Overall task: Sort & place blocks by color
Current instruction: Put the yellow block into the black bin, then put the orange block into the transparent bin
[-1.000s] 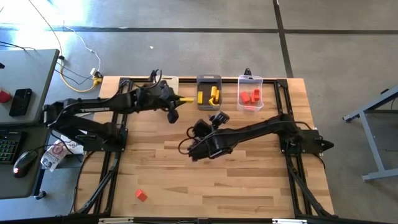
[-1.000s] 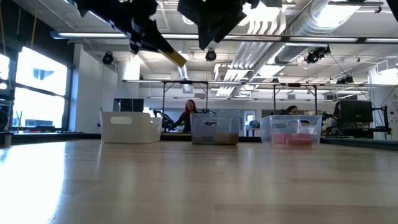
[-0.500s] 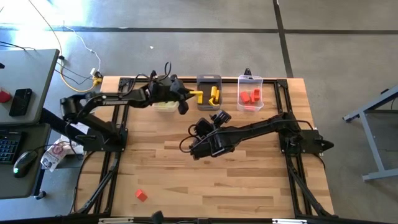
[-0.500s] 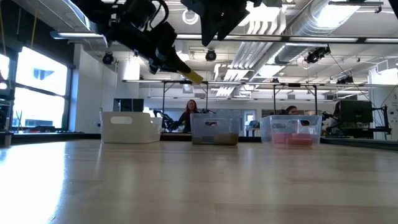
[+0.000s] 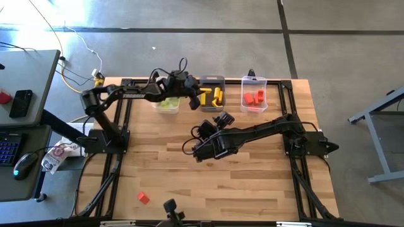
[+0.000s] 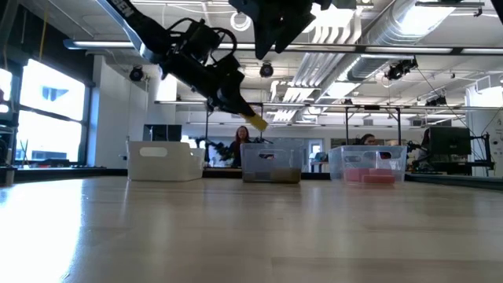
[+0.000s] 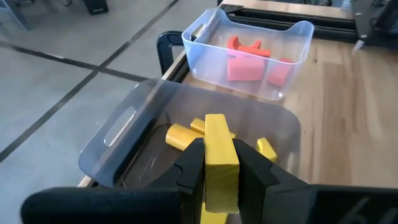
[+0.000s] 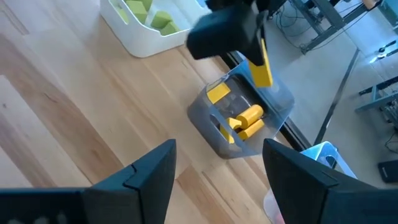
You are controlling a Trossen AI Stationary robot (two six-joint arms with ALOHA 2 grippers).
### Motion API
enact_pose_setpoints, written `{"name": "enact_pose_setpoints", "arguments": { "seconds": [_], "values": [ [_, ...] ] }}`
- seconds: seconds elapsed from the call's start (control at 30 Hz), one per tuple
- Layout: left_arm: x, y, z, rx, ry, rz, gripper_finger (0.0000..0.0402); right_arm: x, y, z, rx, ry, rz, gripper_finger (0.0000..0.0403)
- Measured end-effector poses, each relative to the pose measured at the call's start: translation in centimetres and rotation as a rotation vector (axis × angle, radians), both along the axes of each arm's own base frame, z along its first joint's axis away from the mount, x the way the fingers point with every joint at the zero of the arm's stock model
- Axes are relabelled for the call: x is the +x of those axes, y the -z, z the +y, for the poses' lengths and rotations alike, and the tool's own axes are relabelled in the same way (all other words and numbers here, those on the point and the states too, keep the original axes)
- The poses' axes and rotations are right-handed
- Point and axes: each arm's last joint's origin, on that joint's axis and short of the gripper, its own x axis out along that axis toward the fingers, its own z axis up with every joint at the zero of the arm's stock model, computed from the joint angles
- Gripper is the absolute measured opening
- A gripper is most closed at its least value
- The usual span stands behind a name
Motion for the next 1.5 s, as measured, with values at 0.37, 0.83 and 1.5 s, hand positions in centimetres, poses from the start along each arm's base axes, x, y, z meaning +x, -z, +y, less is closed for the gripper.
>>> {"name": "enact_pose_setpoints", "arguments": {
  "seconds": [0.37, 0.83, 1.5],
  "values": [
    [1.0, 1.4, 0.8, -0.028, -0.002, 0.038, 0.0047, 0.0, 0.1, 0.0, 0.021, -0.003, 0.006, 0.0226],
    [0.9, 1.5, 0.9, -0.032, -0.006, 0.045, 0.0105, 0.0, 0.1, 0.1, 0.042, -0.006, 0.011, 0.0226],
    [-2.9, -1.0, -2.1, -0.173, 0.011, 0.296, 0.0189, 0.0, 0.2, 0.2, 0.093, 0.002, 0.007, 0.0226]
  ]
}}
